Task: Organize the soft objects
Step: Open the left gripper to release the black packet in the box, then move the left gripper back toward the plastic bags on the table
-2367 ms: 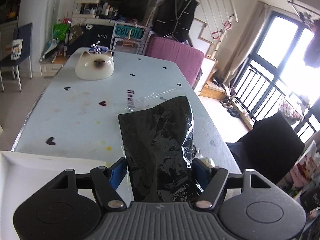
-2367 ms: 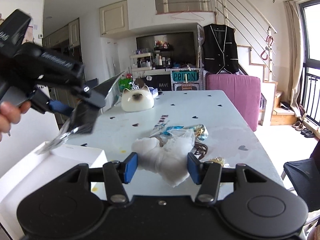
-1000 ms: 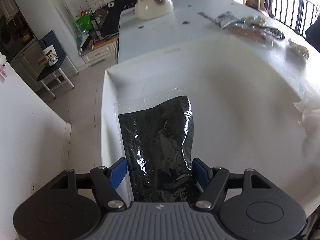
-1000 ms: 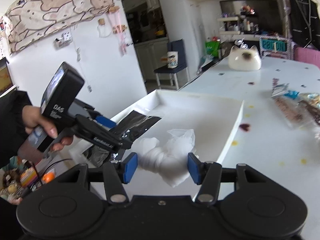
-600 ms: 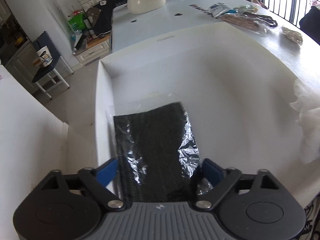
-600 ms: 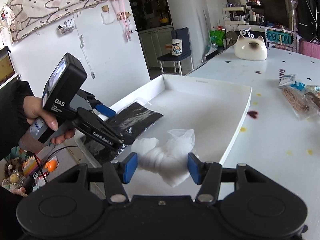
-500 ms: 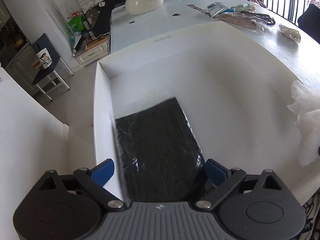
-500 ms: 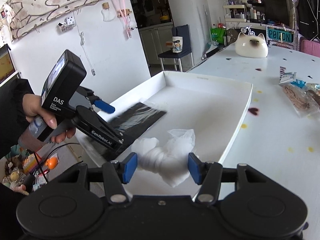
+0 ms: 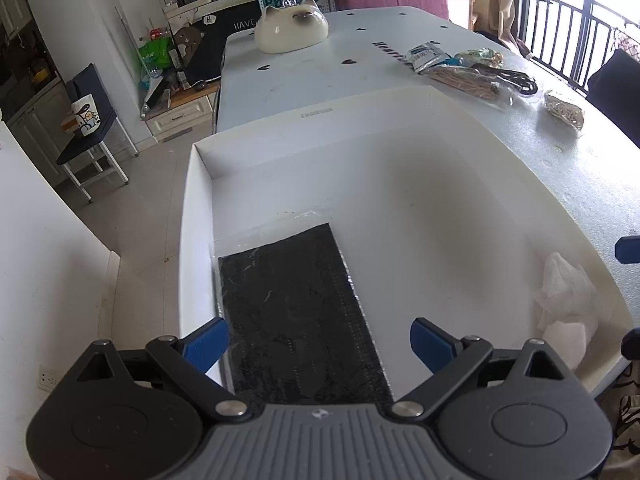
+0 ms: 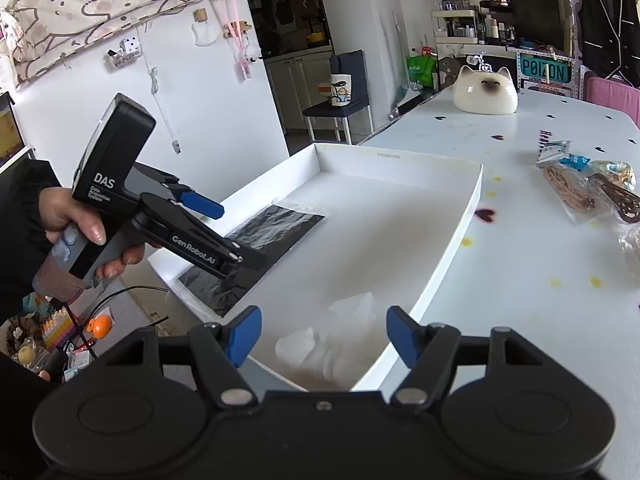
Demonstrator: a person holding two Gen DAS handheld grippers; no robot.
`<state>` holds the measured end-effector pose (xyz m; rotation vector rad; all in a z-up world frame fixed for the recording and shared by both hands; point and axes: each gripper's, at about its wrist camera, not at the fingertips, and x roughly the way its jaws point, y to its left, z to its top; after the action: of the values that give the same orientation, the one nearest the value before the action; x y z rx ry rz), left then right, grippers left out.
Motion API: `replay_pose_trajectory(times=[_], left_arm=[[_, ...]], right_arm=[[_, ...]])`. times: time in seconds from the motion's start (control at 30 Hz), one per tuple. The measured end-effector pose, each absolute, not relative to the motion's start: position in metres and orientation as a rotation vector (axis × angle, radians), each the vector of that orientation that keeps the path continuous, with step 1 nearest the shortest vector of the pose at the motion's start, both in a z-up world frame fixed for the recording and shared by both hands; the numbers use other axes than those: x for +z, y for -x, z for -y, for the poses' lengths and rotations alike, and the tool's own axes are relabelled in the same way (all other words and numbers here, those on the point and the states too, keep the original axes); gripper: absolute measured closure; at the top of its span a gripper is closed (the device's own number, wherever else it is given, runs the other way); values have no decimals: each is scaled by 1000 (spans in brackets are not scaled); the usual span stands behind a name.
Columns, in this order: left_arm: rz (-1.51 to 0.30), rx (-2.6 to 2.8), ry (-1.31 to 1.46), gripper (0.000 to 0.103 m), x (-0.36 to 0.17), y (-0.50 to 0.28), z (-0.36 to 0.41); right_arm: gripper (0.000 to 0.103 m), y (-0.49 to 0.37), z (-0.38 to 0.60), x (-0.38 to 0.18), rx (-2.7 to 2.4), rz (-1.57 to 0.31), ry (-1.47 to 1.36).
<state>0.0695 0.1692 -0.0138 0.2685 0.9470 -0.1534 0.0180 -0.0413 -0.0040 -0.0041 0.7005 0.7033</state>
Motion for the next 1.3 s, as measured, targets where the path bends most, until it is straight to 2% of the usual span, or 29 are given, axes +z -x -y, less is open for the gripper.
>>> replay_pose_trajectory(times=[0.67, 0.83, 0.9, 1.07, 1.17, 1.3], left_arm=[[-937, -173, -154, 6, 7, -57, -159], [-937, -176, -130, 5, 9, -54, -159], [-940, -180, -114, 1, 9, -52, -160], [-939, -159, -69, 0, 8, -48, -165], [-941, -148, -53, 0, 9, -46, -168], [-932, -132, -42, 0, 12, -43, -169]], right_arm=[[31, -18, 51, 3, 667, -685, 18], [25, -18, 53, 4, 662, -731, 29], [17, -18, 54, 4, 659, -738, 37], [4, -15, 56, 4, 658, -745, 42], [0, -15, 58, 5, 661, -740, 41], [0, -17, 65, 8, 644, -732, 22]])
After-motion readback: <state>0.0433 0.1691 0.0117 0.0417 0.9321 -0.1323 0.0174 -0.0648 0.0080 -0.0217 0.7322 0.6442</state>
